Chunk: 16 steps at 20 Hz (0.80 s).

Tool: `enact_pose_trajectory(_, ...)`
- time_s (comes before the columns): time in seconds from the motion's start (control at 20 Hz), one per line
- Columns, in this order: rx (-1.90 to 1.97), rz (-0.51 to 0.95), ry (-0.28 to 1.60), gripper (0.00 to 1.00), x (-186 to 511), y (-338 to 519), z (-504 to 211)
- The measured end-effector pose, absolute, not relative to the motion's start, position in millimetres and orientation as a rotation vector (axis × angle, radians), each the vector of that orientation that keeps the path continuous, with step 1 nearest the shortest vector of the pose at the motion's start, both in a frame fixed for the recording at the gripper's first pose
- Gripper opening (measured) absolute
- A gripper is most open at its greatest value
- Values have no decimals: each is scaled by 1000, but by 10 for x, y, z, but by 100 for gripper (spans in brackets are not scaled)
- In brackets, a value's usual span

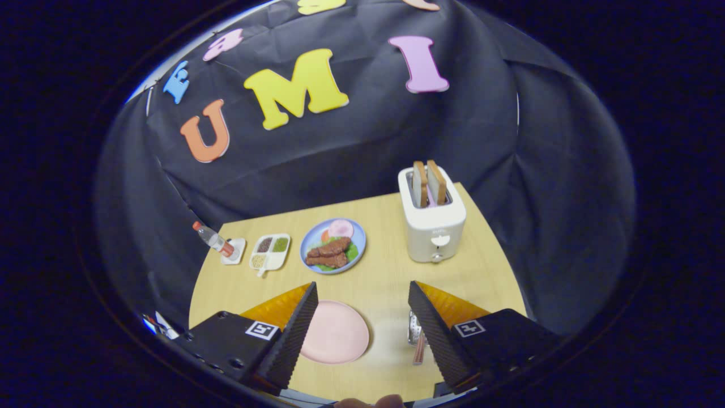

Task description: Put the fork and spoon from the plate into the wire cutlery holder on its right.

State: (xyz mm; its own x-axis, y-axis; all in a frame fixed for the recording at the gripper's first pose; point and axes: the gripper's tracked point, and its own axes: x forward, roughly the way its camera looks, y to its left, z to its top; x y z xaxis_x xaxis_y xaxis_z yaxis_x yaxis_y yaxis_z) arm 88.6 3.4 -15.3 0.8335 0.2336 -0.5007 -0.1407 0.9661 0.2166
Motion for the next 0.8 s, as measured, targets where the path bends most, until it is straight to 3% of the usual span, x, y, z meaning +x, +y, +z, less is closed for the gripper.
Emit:
enact_pose_trajectory(0.3,124,214,134,96,475,127,694)
enact_pose_trajectory(0.8,88,169,-75,96,-184,128,1052)
